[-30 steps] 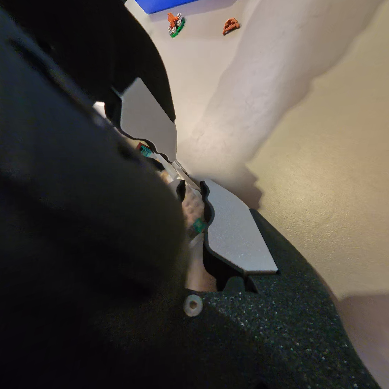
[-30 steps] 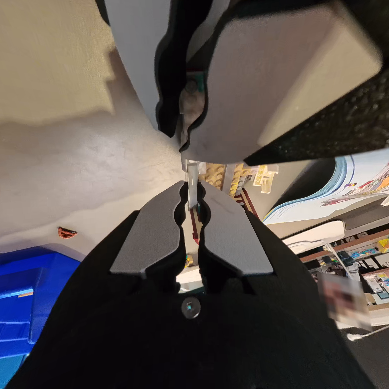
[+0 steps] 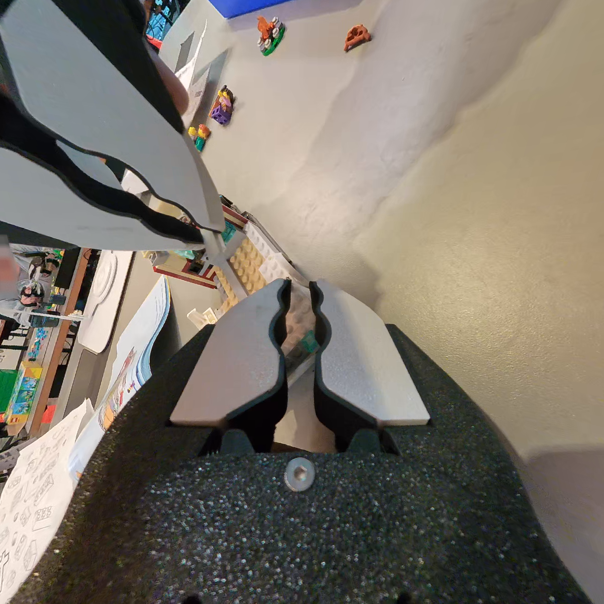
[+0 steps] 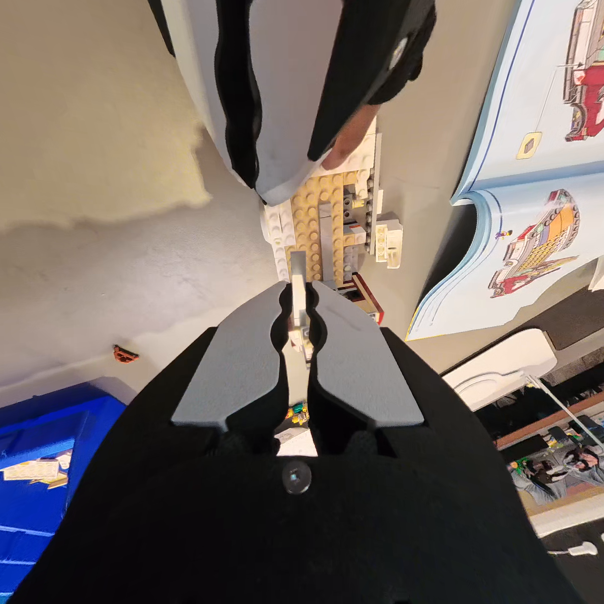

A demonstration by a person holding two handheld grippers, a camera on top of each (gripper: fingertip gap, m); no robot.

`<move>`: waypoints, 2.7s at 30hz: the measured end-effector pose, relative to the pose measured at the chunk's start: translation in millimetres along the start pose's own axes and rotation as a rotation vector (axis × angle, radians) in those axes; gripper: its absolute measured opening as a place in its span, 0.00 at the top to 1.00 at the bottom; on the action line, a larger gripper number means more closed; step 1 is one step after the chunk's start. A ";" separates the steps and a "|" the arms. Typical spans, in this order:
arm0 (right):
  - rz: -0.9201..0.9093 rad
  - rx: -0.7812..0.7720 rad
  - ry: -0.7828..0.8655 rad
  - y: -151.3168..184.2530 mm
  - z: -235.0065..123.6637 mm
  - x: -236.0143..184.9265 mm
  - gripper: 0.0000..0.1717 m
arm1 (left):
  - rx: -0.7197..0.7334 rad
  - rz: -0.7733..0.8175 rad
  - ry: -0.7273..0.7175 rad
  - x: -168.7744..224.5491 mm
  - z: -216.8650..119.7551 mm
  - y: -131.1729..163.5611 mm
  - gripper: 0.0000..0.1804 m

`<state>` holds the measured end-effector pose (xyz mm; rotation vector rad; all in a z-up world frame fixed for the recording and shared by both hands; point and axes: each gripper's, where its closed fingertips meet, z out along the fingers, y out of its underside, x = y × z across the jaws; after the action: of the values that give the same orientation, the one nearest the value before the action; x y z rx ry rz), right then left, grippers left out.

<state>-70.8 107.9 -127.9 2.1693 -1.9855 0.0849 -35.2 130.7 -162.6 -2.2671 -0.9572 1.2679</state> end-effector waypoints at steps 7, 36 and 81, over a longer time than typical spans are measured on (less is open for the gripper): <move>0.134 0.117 0.001 -10.7 -8.6 1.7 0.96 | 0.005 0.002 -0.001 0.4 -0.9 0.4 0.93; 0.742 0.507 -0.129 -30.2 25.8 -91.9 0.96 | 0.156 0.059 0.067 24.2 -11.8 -43.5 0.83; 0.190 0.201 1.173 -30.3 -3.9 -32.4 0.93 | 0.127 -0.689 0.150 -10.2 -8.7 -33.1 0.98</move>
<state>-43.5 142.7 -133.0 1.3732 -1.4330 1.2785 -44.1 146.7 -131.9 -1.6702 -1.3857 0.8120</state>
